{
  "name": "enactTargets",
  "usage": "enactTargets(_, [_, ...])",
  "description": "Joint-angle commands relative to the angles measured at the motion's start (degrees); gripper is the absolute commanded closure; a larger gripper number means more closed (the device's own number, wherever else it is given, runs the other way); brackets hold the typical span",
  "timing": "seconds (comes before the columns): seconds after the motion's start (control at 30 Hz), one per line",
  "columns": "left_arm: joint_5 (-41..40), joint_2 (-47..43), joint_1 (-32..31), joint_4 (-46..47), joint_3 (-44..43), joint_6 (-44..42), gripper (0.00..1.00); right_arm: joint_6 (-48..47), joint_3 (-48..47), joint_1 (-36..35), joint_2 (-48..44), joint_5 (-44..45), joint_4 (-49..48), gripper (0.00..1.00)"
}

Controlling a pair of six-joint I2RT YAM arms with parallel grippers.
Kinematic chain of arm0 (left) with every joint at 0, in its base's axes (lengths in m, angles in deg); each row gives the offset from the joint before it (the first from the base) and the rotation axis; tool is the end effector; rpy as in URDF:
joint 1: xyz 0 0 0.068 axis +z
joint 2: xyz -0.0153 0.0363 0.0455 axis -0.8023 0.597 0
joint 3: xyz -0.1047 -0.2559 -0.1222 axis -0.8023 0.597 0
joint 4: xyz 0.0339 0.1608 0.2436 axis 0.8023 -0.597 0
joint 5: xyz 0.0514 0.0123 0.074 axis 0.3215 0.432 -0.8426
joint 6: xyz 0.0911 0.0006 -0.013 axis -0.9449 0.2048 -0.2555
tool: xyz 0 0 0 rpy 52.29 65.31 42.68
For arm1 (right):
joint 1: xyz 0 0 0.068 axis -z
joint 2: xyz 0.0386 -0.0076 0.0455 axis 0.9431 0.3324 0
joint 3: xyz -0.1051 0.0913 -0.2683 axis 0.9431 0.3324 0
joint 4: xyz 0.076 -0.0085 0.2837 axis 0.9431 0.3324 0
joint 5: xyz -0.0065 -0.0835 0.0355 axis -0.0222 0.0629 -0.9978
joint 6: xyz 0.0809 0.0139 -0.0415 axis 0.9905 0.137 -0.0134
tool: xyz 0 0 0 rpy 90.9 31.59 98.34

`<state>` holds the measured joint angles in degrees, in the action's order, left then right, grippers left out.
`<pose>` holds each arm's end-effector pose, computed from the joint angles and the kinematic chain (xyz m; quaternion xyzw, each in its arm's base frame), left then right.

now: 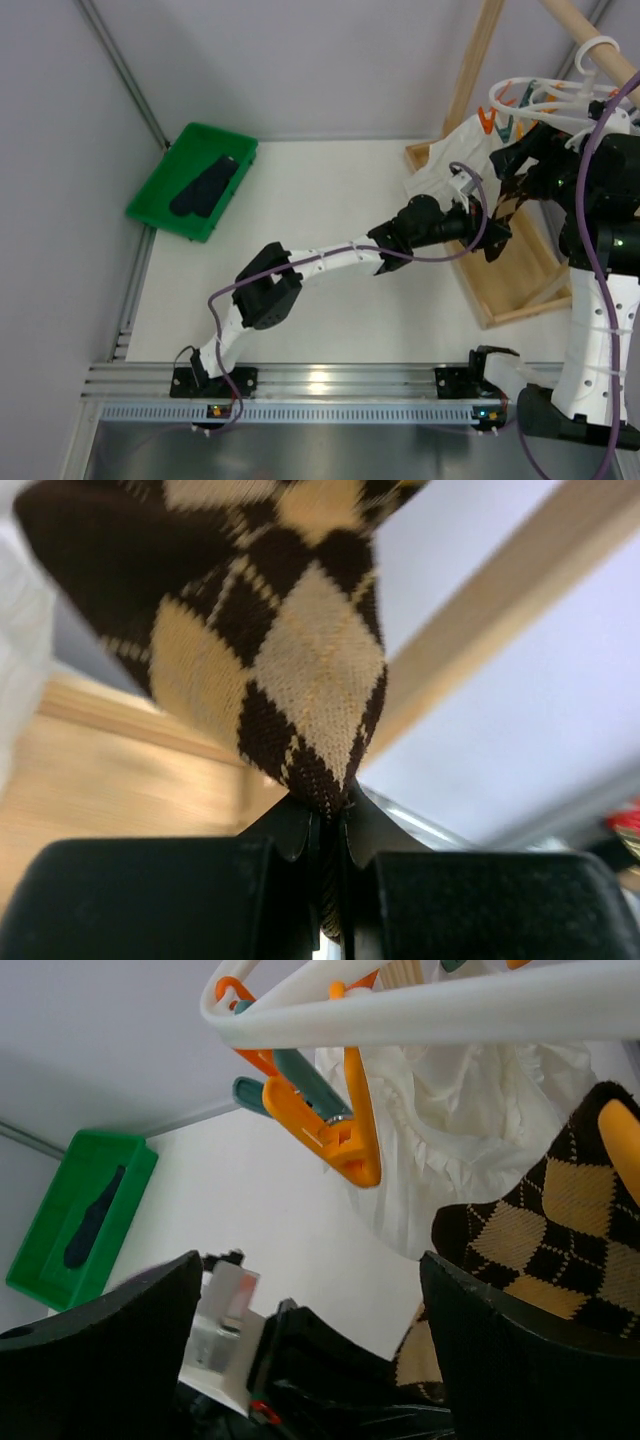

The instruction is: Remove the socks clipped to the hanger

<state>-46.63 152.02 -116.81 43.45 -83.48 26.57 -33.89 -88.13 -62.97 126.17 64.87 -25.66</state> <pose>0.2637 -0.5758 0.3174 0.2511 0.6115 -0.6243 0.4162 0.2247 -0.0104 0.5295 0.1260 0.7872 0.1621 0.5815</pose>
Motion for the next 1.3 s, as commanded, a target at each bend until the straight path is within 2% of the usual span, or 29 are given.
enactTargets(0.0, [14.55,-6.65,3.42,3.31,3.03,8.69,1.0,0.14,0.24,-0.67,-2.52,-2.61,0.84,0.15])
enactTargets(0.07, [19.29,-7.79,5.09,3.22,3.82,12.55,1.0,-1.17,-1.42,-0.67,-3.14,-1.74,2.51,0.16])
enactTargets(0.17, [21.51,-10.25,7.64,3.31,7.16,13.62,1.0,-2.93,-5.54,-0.76,-3.75,2.64,5.84,0.16])
enactTargets(0.27, [24.14,-12.62,10.54,3.31,10.76,15.11,1.0,-4.86,-9.32,-0.67,-3.84,7.48,8.57,0.24])
enactTargets(0.33, [26.43,-14.2,11.51,3.22,12.61,15.21,1.0,-6.09,-10.13,-0.67,-4.02,7.76,8.75,0.27])
enactTargets(0.47, [30.47,-16.06,13.89,3.31,14.46,16.0,0.99,-6.71,-13.02,-0.76,-2.18,6.97,9.72,0.28])
enactTargets(0.6, [32.67,-16.41,15.3,3.31,13.94,18.46,0.99,-7.5,-15.4,-0.67,0.46,9.16,9.99,0.32])
enactTargets(0.67, [34.08,-16.32,15.47,3.31,13.06,19.16,0.98,-7.77,-17.33,-0.76,2.12,11.1,10.07,0.39])
enactTargets(0.97, [37.25,-17.2,15.91,3.31,10.6,19.17,0.98,-9.0,-21.03,-0.67,5.47,16.11,10.25,0.4])
enactTargets(1.27, [37.77,-16.76,16.62,3.31,9.72,20.22,0.98,-9.96,-17.43,-0.67,4.95,20.94,7.27,0.42])
